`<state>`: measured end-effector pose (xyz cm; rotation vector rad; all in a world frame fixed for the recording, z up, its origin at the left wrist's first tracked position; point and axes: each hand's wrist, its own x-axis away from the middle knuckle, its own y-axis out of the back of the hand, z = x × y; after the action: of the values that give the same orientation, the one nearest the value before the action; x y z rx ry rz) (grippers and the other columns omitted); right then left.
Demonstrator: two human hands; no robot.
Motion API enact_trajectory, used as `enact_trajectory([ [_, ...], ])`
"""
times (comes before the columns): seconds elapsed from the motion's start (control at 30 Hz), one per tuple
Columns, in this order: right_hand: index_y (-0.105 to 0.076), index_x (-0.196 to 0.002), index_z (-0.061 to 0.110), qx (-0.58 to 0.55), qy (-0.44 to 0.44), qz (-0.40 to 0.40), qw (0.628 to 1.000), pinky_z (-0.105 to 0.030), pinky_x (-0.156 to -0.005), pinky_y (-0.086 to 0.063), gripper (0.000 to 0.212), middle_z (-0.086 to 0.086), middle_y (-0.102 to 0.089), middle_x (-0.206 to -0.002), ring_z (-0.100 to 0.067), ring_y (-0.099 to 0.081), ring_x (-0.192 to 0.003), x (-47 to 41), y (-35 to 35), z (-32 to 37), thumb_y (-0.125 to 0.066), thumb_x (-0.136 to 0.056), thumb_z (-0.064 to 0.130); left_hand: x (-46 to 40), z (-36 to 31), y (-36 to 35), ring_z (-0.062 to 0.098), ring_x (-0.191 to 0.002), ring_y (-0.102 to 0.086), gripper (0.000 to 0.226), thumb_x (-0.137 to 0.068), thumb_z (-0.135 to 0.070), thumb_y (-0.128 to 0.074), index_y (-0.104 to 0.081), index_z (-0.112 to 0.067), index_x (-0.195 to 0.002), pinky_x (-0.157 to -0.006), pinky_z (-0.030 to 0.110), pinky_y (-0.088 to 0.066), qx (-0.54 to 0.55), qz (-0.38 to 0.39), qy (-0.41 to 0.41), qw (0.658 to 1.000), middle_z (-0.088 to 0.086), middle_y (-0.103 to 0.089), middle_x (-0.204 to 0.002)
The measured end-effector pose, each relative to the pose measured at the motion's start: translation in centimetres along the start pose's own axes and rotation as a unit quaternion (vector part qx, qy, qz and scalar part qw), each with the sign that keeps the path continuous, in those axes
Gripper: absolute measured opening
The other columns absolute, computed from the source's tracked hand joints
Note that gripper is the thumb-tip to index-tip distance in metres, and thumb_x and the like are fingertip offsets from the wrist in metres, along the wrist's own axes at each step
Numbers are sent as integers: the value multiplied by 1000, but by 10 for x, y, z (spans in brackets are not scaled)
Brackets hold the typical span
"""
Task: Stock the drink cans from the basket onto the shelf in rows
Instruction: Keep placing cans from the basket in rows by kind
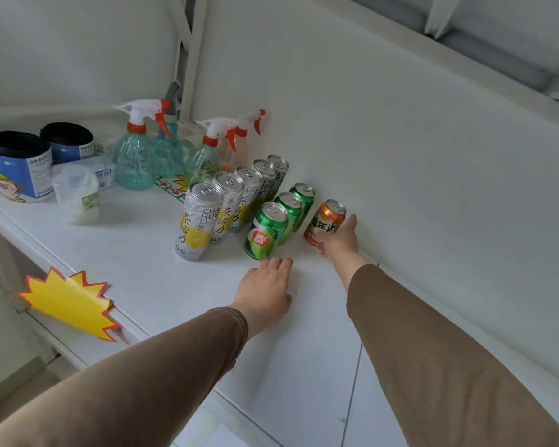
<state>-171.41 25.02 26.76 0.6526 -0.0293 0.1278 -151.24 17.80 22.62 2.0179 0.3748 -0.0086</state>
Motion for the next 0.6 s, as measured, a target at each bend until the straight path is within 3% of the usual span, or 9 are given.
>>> enact_trajectory([
  [0.07,1,-160,29,9,3,9,1000,-51,-99,-54,112,-6,-49,-151,-33,-63,-120,22,2,-9,-79,-82,29,8,-1,2,25,-134,-37,70,-90,-30,-57,-25,-15,-151,-106,37,-37,-3,3,1,1000,5,-39,-146],
  [0.2,-20,-157,21,60,77,19,995,-40,-109,-43,91,-8,-47,-152,-31,-49,-136,84,6,-25,-77,-87,32,31,1,10,25,-134,-37,70,-89,-31,-59,-27,-15,-149,-105,37,-36,-22,-5,-5,1000,5,-38,-146],
  [0.33,-17,-161,21,129,155,50,978,-39,-115,-33,92,-8,-37,-159,-30,-31,-144,146,11,-39,-73,-90,34,63,11,24,26,-135,-35,70,-89,-32,-58,-27,-15,-149,-107,37,-34,-45,-12,-1,999,6,-33,-150],
  [0.6,-20,-160,21,231,286,49,929,-40,-122,-22,82,-6,-24,-166,-27,-16,-151,279,11,-65,-62,-95,49,152,31,46,30,-139,-32,72,-86,-32,-63,-30,-16,-148,-110,43,-31,-52,-29,-11,998,9,-27,-156],
])
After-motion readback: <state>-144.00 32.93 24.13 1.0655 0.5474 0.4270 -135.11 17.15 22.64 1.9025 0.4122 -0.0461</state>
